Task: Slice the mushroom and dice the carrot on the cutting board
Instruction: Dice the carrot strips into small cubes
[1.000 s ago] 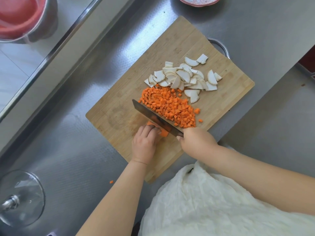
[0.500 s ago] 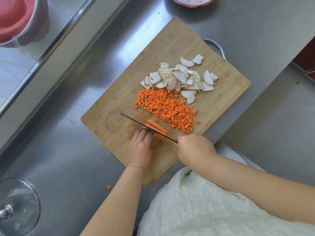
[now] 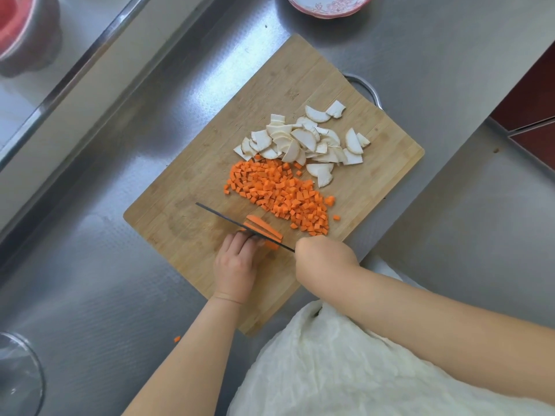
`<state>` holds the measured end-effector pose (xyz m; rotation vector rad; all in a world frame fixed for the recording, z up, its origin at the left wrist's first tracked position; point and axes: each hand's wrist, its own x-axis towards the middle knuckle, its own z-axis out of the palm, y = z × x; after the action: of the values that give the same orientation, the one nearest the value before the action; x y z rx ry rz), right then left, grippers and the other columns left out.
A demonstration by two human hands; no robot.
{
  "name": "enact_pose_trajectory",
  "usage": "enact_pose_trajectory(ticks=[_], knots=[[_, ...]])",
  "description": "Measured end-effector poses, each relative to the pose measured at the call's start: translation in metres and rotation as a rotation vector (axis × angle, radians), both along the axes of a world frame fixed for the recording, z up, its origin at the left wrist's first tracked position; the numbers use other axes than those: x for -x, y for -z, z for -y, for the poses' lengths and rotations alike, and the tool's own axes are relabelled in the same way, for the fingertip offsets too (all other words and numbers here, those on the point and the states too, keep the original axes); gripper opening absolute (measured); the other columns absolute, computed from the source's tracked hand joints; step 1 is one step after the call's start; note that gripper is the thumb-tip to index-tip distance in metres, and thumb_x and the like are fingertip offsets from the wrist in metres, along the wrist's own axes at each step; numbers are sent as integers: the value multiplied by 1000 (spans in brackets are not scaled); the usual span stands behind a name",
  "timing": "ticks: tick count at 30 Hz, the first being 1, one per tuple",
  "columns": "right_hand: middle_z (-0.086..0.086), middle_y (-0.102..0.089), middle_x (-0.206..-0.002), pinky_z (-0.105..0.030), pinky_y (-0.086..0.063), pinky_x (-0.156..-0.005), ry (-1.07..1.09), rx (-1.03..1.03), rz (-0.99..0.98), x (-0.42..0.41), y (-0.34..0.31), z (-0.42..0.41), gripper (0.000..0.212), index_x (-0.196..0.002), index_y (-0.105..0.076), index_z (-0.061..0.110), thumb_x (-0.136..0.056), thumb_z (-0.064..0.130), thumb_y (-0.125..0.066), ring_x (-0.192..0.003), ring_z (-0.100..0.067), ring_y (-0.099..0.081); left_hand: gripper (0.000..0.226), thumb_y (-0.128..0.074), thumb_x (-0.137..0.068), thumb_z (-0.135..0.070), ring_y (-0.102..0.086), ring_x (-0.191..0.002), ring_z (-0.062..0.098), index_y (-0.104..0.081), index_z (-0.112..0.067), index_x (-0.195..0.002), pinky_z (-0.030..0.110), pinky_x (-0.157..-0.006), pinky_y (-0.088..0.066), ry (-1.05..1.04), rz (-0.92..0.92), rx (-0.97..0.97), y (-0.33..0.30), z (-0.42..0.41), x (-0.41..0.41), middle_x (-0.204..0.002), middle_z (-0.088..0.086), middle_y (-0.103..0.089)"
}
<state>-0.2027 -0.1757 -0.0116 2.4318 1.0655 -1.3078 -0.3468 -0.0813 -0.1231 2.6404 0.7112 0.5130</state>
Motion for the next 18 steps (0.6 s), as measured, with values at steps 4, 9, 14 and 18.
enact_pose_trajectory(ticks=[4, 9, 14, 18], knots=[[-10, -63, -104, -28, -39, -63, 32, -29, -13, 0, 9, 4, 20, -110, -60, 9, -97, 12, -46, -94, -28, -62, 12, -59, -88, -6, -49, -78, 23, -71, -4, -86, 33, -59, -44, 13, -50, 26, 1, -1, 2, -88, 9, -66], [1, -51, -74, -26, -38, -57, 139, -93, -134, -15, 16, 11, 29, -104, -60, 10, -99, 35, -44, -77, -26, -57, 11, -59, -87, -6, -54, -82, 24, -69, -5, -86, 33, -60, -49, 56, -76, 45, -3, -3, 2, -89, 9, -66], [-2, -52, -78, -29, -38, -59, 22, -222, -77, -15, 12, 17, 30, -101, -61, 14, -100, 36, -40, -73, -25, -54, 5, -66, -83, 0, -51, -78, 25, -68, -3, -86, 36, -57, -48, 8, -78, 42, 0, -1, 2, -88, 12, -65], [-8, -64, -89, -28, -37, -57, 35, -240, -54, -6, 9, 19, 29, -102, -61, 14, -101, 34, -40, -74, -27, -55, 17, -74, -75, 11, -51, -80, 25, -70, 0, -87, 33, -62, -46, -14, -86, 48, 0, 2, 4, -87, 13, -65]])
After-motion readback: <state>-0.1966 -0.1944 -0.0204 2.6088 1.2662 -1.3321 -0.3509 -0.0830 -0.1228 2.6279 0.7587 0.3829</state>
